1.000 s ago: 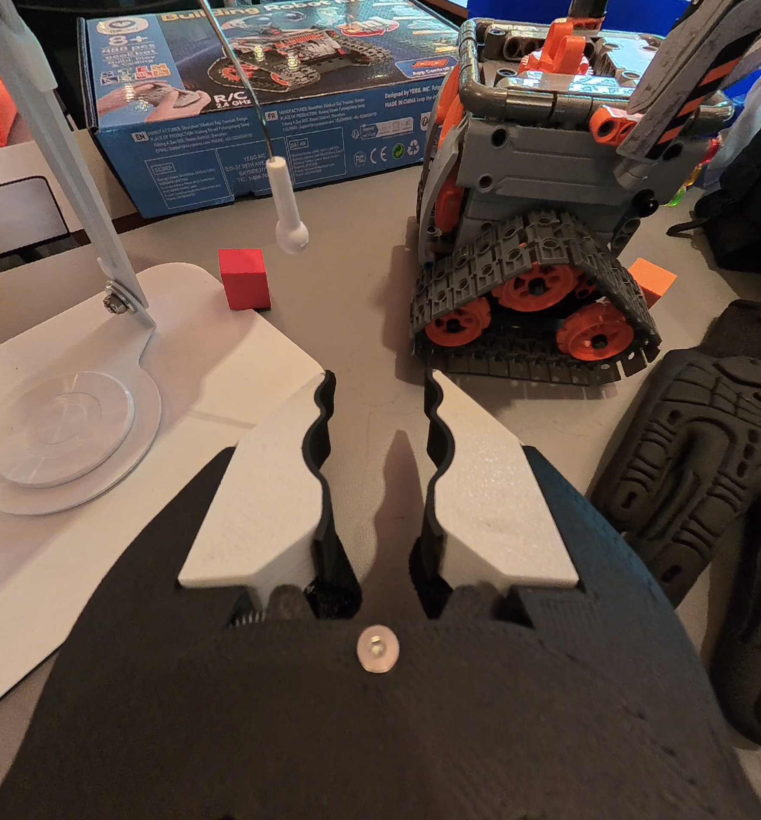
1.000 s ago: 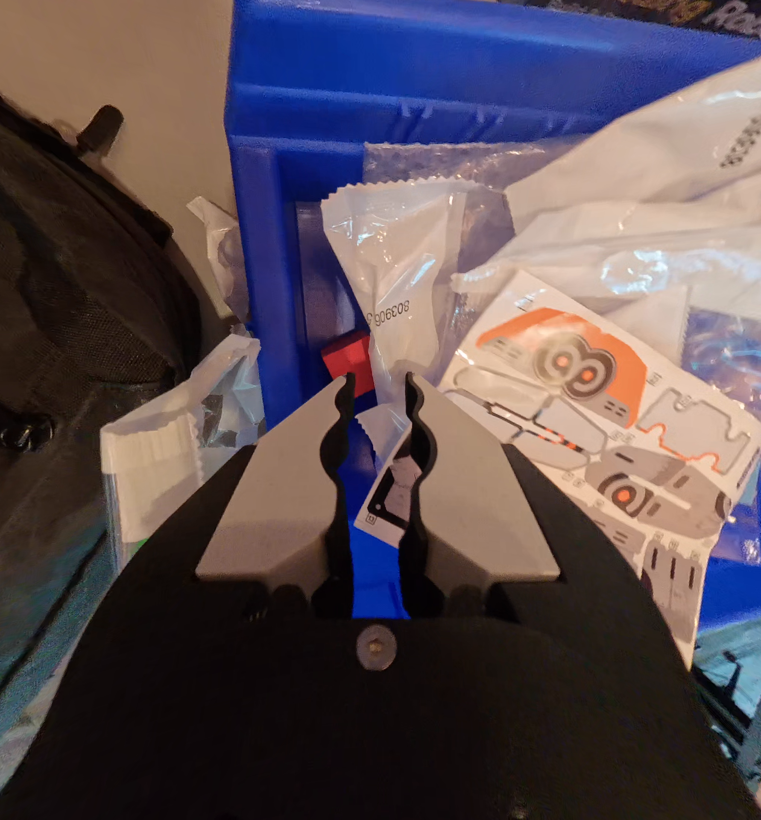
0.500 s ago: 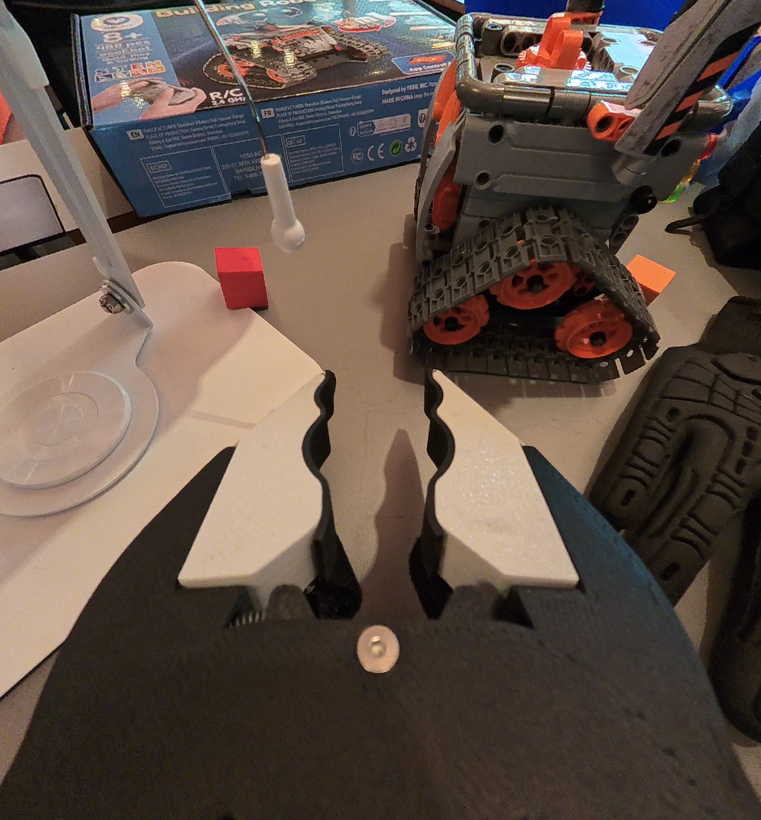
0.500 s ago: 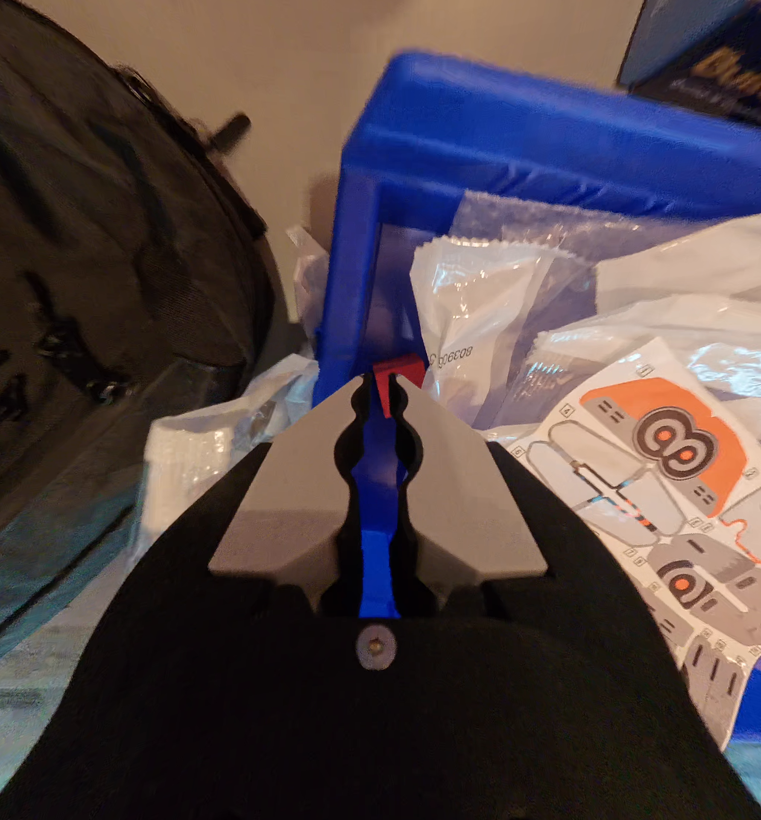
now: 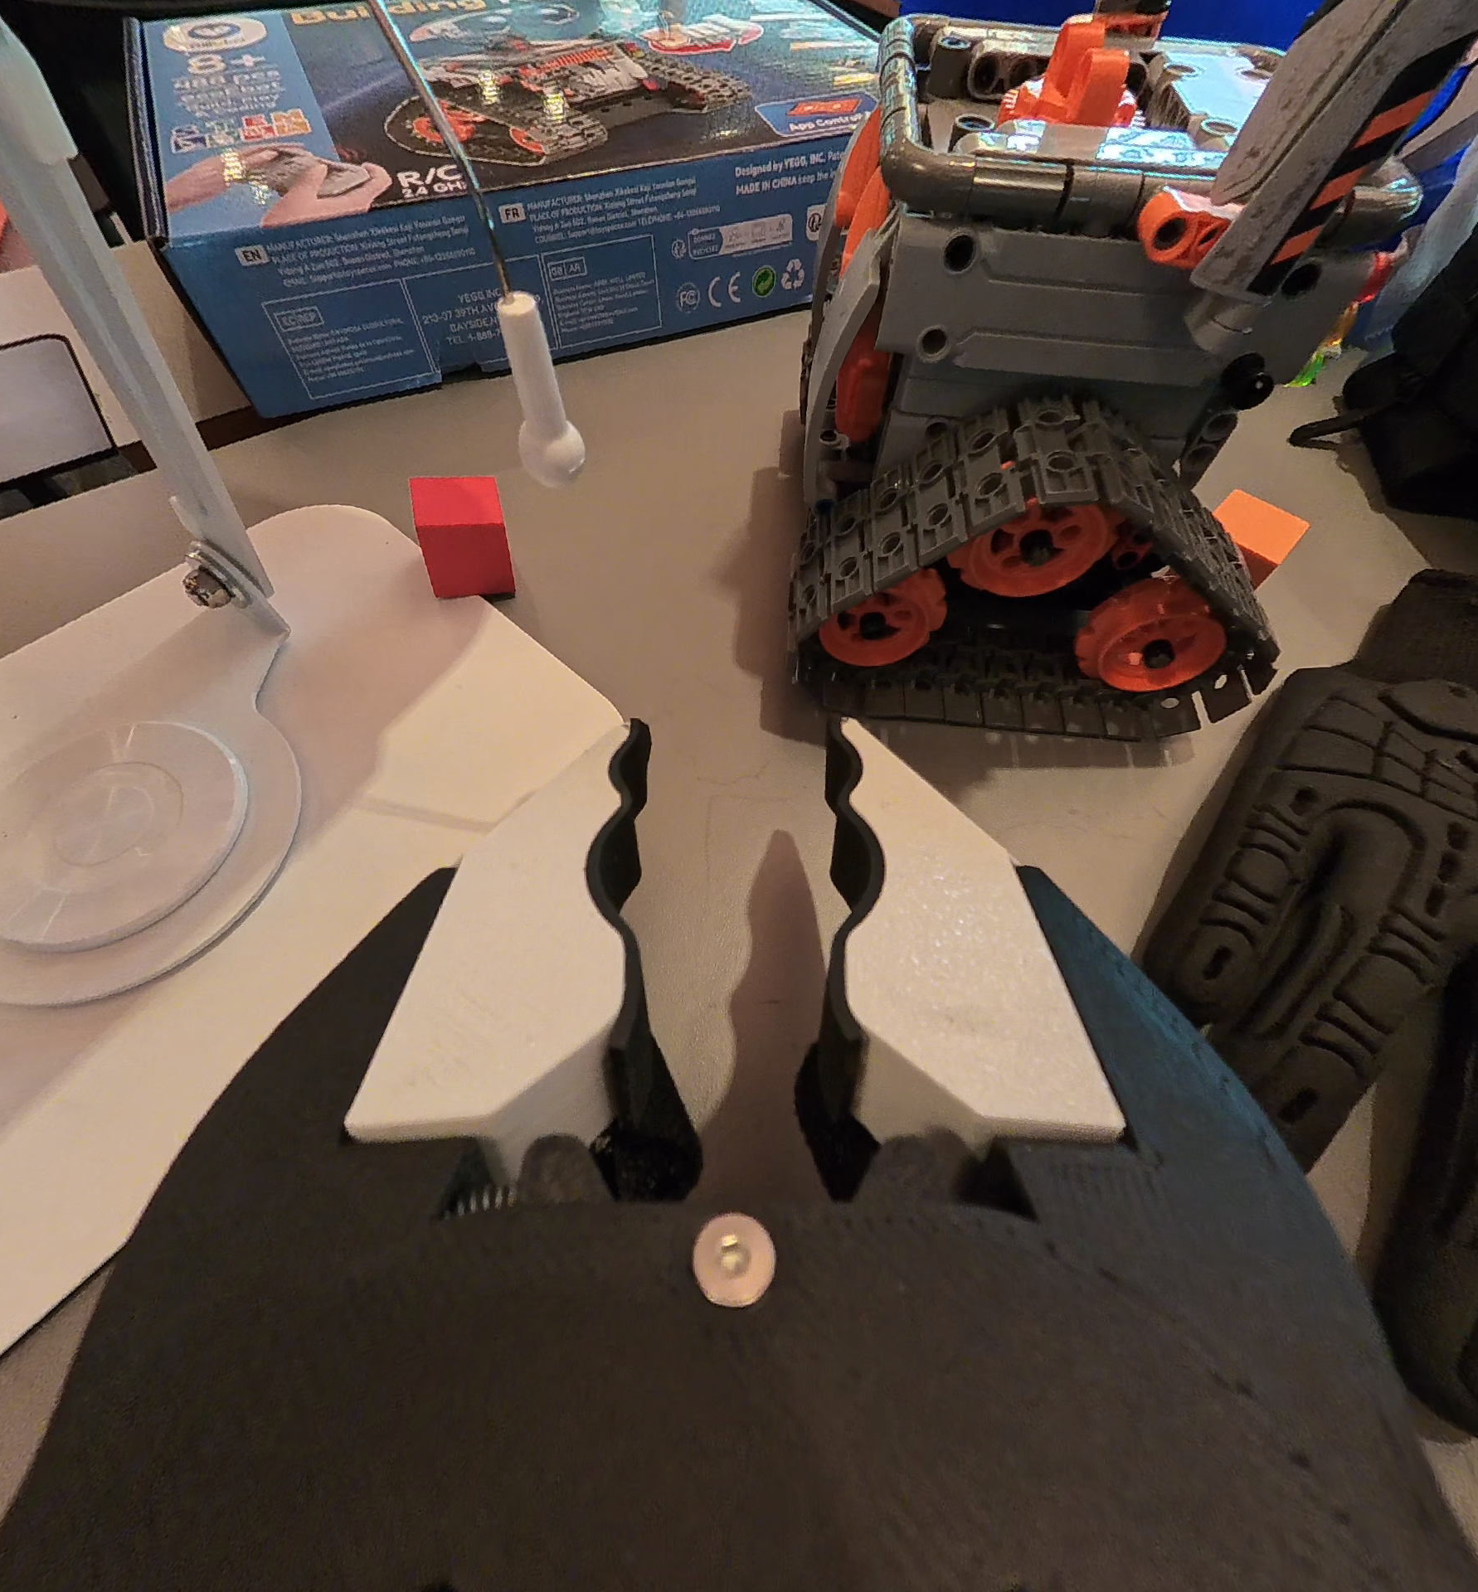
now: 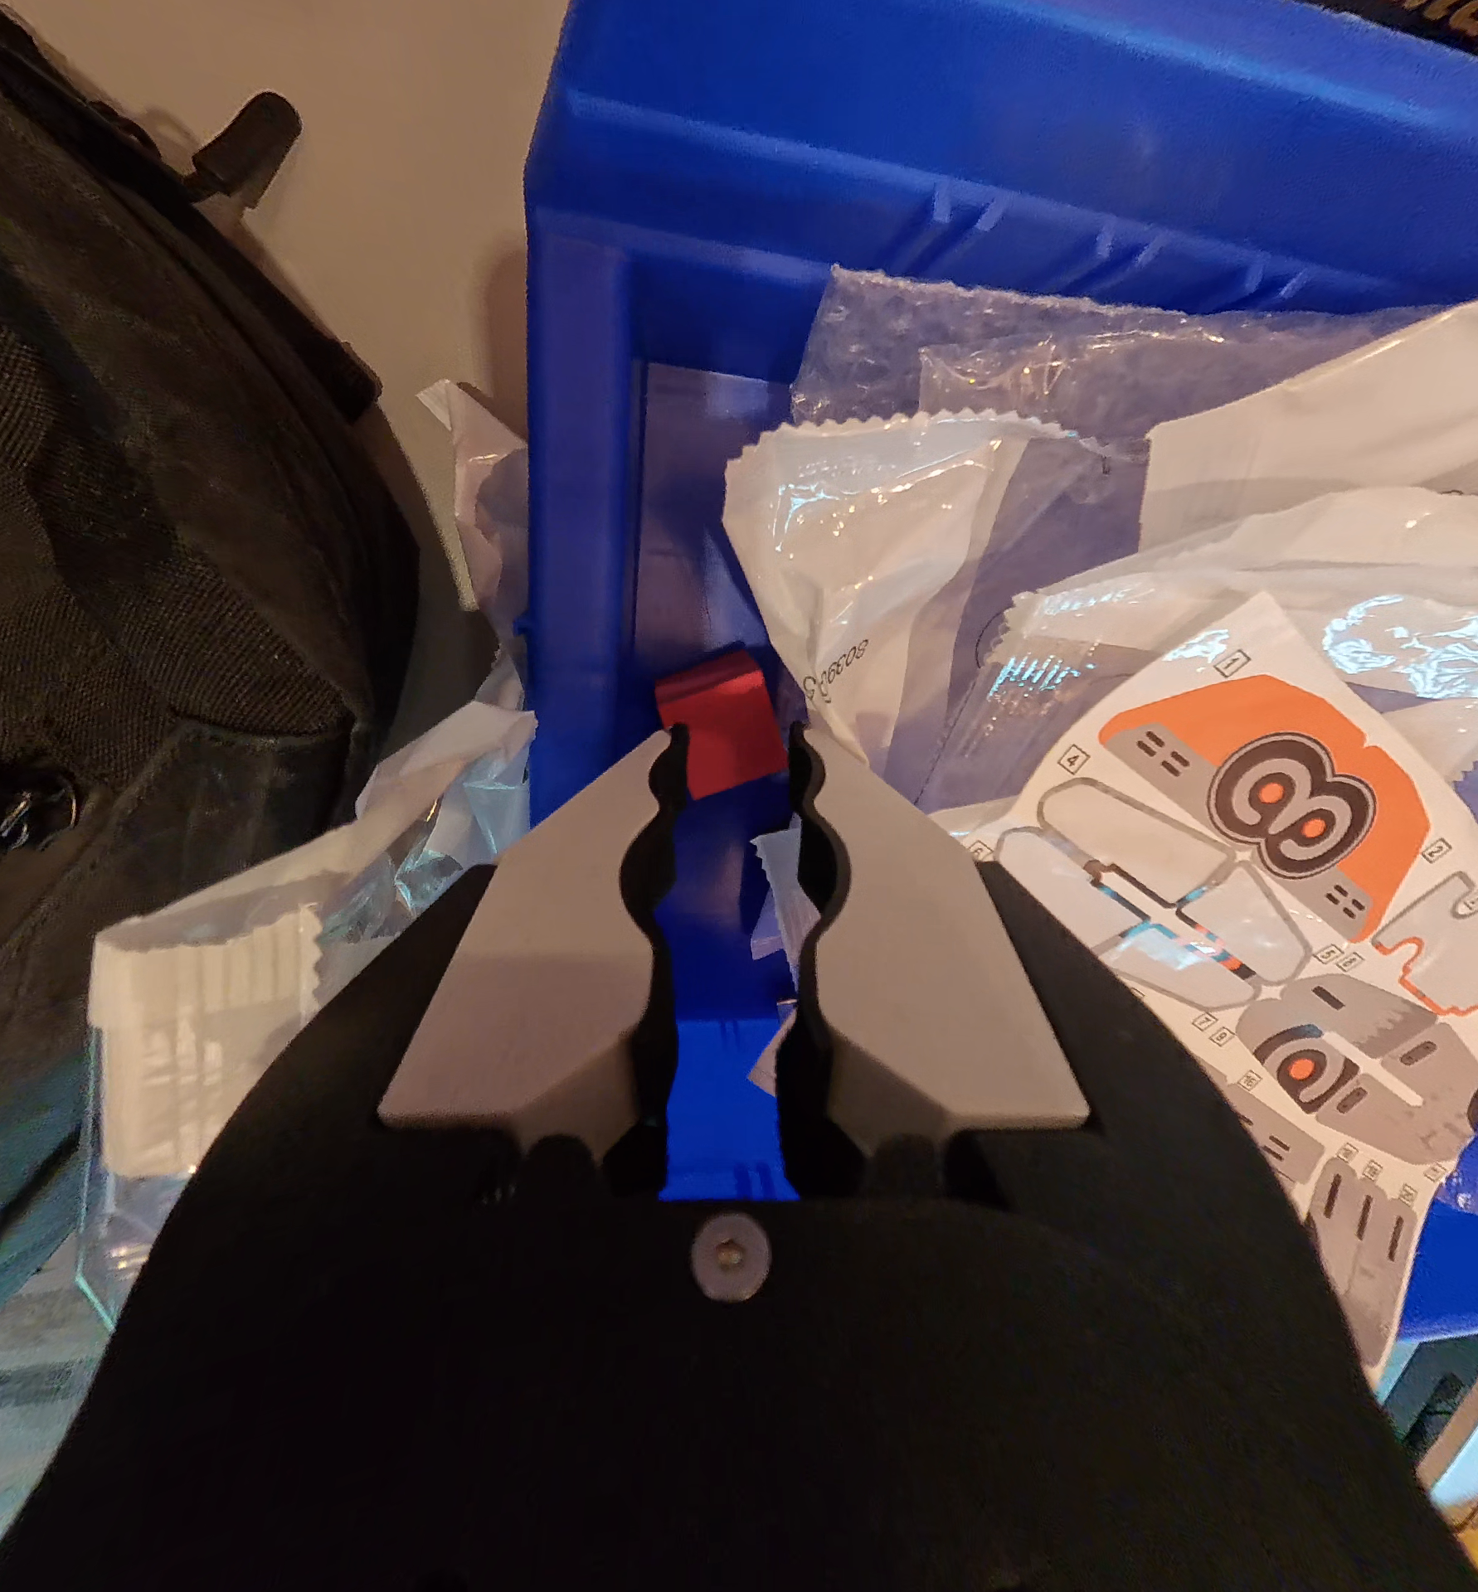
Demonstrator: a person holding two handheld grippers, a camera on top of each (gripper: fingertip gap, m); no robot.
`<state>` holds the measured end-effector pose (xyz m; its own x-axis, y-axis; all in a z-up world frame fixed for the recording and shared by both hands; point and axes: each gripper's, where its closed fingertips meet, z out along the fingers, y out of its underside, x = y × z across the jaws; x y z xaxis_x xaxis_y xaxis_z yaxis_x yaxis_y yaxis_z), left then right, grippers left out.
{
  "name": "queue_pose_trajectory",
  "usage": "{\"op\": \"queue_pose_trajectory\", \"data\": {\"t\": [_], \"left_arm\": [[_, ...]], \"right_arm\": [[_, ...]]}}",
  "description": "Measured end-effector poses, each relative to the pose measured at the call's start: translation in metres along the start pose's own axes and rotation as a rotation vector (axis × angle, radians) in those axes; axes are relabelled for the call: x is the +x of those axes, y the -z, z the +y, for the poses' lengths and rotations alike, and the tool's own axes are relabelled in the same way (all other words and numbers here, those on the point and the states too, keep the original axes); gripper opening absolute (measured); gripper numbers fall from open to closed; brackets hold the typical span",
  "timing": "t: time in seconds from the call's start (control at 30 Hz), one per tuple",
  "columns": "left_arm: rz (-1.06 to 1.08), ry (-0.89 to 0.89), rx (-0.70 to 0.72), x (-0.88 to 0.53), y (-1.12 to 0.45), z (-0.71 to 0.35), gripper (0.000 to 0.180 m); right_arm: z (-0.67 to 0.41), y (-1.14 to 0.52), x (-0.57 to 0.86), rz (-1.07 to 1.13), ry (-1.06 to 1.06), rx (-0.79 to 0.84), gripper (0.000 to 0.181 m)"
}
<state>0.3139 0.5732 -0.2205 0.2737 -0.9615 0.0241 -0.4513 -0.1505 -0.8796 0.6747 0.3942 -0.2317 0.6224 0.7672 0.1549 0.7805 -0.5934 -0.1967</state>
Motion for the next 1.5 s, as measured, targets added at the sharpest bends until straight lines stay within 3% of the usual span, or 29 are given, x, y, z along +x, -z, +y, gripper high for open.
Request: {"op": "queue_pose_trajectory", "data": {"t": [0.53,0.77,0.97,1.17,1.5], "left_arm": [[0.007,0.001,-0.005,0.001,0.000,0.001,0.039],[0.009,0.003,-0.006,0.000,0.000,0.001,0.039],[0.010,0.003,-0.007,0.000,0.000,0.001,0.039],[0.013,-0.005,0.015,0.002,0.002,-0.003,0.040],[0.027,-0.122,0.103,0.021,0.015,-0.030,0.043]], "right_arm": [[0.014,-0.008,-0.004,-0.218,0.196,-0.074,0.031],[0.016,-0.019,0.001,-0.169,0.204,-0.099,0.027],[0.000,0.017,0.001,-0.155,0.132,0.039,0.027],[-0.031,0.062,-0.002,-0.190,-0.017,0.341,0.028],[-0.097,0.136,-0.033,-0.067,-0.102,0.625,0.027]]}}
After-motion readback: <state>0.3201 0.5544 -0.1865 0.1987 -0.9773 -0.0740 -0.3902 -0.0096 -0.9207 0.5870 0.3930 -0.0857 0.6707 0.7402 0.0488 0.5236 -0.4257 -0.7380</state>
